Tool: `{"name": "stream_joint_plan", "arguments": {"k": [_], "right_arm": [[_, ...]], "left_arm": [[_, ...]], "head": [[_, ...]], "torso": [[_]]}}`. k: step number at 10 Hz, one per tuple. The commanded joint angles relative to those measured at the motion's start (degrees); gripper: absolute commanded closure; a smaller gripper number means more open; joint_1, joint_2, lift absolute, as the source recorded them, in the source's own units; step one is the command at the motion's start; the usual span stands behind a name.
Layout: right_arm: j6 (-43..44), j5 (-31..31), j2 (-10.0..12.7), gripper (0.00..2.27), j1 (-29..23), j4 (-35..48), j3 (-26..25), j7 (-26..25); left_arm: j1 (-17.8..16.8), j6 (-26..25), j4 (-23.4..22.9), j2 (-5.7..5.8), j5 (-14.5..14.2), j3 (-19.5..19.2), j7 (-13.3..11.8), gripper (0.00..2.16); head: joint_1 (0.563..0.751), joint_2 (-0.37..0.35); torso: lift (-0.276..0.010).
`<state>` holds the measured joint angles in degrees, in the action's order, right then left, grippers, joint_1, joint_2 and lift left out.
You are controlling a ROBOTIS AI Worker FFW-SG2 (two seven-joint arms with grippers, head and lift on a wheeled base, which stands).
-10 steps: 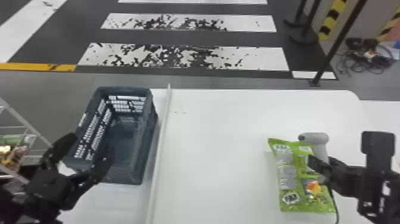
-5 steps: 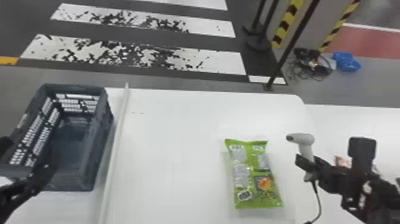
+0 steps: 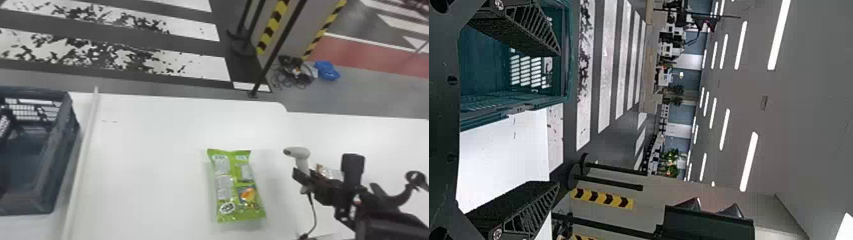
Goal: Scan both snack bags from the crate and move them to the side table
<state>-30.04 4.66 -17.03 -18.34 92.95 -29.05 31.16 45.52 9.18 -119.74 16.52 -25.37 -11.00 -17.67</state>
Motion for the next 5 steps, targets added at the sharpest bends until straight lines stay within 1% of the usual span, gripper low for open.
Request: {"name": "stream_joint_plan", "arguments": {"k": [1,2,3,5], "right_arm": [[3.89,0.0,-0.9,2.25,0.67,-4.44,-0.22,0.57],[6.7,-0.35,-0.99,2.25,1.2,-7.25,-0.13,1.89],[10.04,-0.88,-0.99,2.25,1.47,-9.63,0.4,1.98],[13.73,-1.85,-1.08,2.24,3.22,-14.46,1.45,2.77]], "left_arm": [[0.1,-0.18,-0.15,0.0,0.06,-0.07,0.0,0.08],[0.19,-0.71,-0.23,0.0,0.06,-0.07,0.0,0.08],[0.19,-0.71,-0.15,0.0,0.23,0.02,0.0,0.08],[0.19,-0.71,0.03,-0.09,0.67,0.19,0.0,0.08]], "head": [[0.695,-0.326],[0.695,-0.339],[0.695,-0.347],[0.695,-0.348]], "torso": [[-0.029],[-0.029],[-0.029],[-0.029]]}}
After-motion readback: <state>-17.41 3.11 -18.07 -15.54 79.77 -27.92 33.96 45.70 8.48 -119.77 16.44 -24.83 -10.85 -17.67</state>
